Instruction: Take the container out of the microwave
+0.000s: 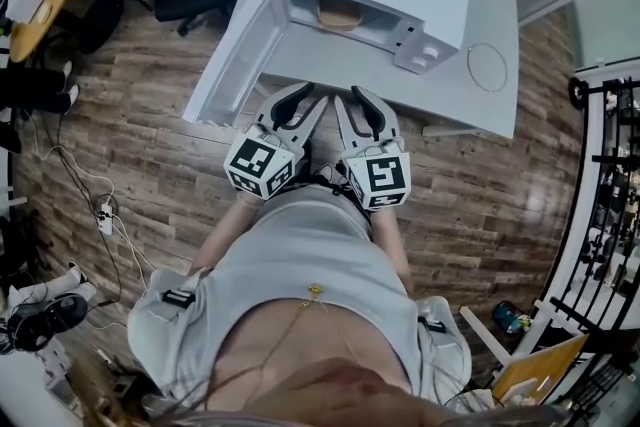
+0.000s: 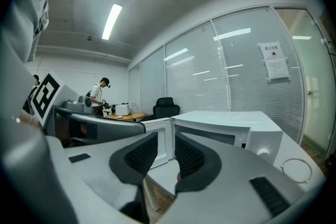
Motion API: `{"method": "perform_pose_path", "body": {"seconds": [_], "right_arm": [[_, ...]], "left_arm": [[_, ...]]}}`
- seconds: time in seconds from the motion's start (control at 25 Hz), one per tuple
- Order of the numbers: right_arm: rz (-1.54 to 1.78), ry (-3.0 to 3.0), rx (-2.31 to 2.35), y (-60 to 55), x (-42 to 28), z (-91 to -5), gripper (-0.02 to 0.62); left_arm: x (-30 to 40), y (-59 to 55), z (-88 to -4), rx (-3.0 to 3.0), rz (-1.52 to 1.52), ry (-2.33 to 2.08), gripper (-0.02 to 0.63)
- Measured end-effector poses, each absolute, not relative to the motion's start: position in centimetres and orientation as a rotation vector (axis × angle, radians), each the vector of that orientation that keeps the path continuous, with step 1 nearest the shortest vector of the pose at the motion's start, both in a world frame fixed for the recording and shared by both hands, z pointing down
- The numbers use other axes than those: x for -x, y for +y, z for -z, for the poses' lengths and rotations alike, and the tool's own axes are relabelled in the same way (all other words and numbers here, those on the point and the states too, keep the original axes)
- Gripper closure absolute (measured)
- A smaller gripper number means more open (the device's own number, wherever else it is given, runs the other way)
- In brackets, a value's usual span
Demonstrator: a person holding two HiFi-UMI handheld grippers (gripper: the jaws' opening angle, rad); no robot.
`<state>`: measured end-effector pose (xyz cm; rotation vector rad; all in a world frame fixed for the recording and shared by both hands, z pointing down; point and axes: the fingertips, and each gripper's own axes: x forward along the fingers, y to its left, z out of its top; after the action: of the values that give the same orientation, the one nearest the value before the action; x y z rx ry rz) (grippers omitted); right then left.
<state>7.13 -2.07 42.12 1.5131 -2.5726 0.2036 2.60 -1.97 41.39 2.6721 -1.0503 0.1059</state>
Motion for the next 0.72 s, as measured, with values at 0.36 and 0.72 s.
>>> {"method": "perform_pose_path", "body": {"seconds": [0.36, 0.72], "right_arm": [[-0.216, -2.531, -1.568, -5.7, -7.2, -42.3, 0.485], [-0.203, -2.494, -1.605, -10.7, -7.2, -42.3, 0.485]], "left_arm": [[-2.6, -5.7, -41.9, -2.682, -0.136, -0.974, 0.485], [-2.5, -10.9, -41.6, -2.687, -0.118, -0.941, 0.485]]}}
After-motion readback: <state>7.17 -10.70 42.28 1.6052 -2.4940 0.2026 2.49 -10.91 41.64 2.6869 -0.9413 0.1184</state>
